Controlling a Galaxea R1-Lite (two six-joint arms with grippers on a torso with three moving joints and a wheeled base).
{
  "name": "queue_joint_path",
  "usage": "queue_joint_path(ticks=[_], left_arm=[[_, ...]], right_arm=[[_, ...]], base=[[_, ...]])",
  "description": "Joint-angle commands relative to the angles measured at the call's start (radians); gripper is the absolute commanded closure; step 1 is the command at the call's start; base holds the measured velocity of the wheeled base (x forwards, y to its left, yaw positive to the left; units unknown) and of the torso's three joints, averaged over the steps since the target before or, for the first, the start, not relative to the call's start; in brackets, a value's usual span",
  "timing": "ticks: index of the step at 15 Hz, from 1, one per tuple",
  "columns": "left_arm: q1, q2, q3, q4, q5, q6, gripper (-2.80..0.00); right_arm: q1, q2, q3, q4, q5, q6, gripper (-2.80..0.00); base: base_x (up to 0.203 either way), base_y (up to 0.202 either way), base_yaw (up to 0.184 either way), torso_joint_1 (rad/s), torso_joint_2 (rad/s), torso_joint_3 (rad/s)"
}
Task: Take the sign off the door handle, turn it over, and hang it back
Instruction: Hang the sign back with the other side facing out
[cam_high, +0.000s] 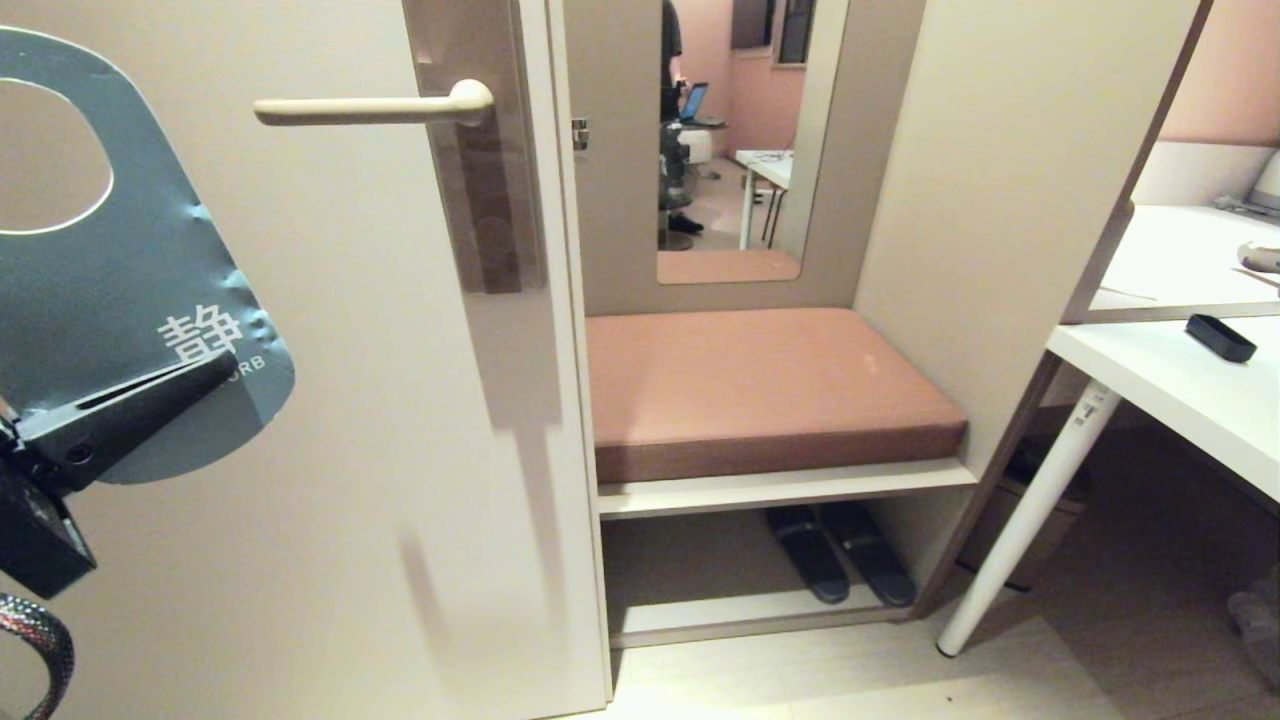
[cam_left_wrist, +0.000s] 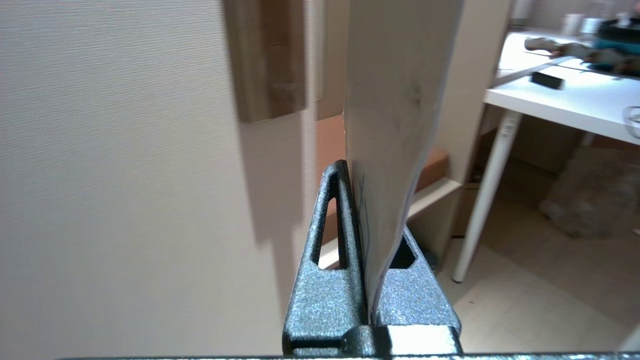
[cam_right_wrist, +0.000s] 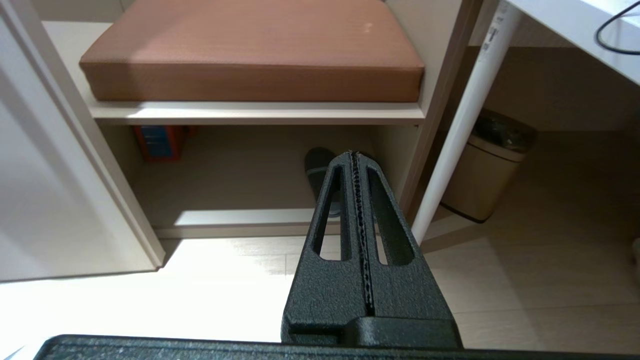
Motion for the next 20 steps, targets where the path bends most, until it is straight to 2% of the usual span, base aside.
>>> queue_joint_path(ticks=[1,6,10,14,20], left_arm=[[0.024,0.009,-0.001,-0.004,-0.001,0.000,0.00],[0.051,0.040,-0.007,-0.008,0.001,0.003,0.00],[0.057,0.089,-0.046,-0.009,0.013,0.034,0.00],[0.057,0.140,-0.109,-0.006,0.061,0.036,0.00],[0.075,0.228,-0.175,-0.005,0.185,0.040,0.00]], right_arm=[[0.000,0.001,0.001,0.002,0.002,-0.001,0.00],[0.000,0.001,0.003,-0.005,0.005,-0.003,0.00],[0.000,0.001,0.003,-0.005,0.003,0.002,0.00],[0.000,0.001,0.003,-0.005,0.003,0.002,0.00],[0.000,0.001,0.003,-0.005,0.003,0.002,0.00]], base=[[0.000,0.000,0.000,0.000,0.00,0.000],[0.000,0.000,0.000,0.000,0.00,0.000],[0.000,0.000,0.000,0.000,0.00,0.000],[0.000,0.000,0.000,0.000,0.00,0.000],[0.000,0.000,0.000,0.000,0.00,0.000]])
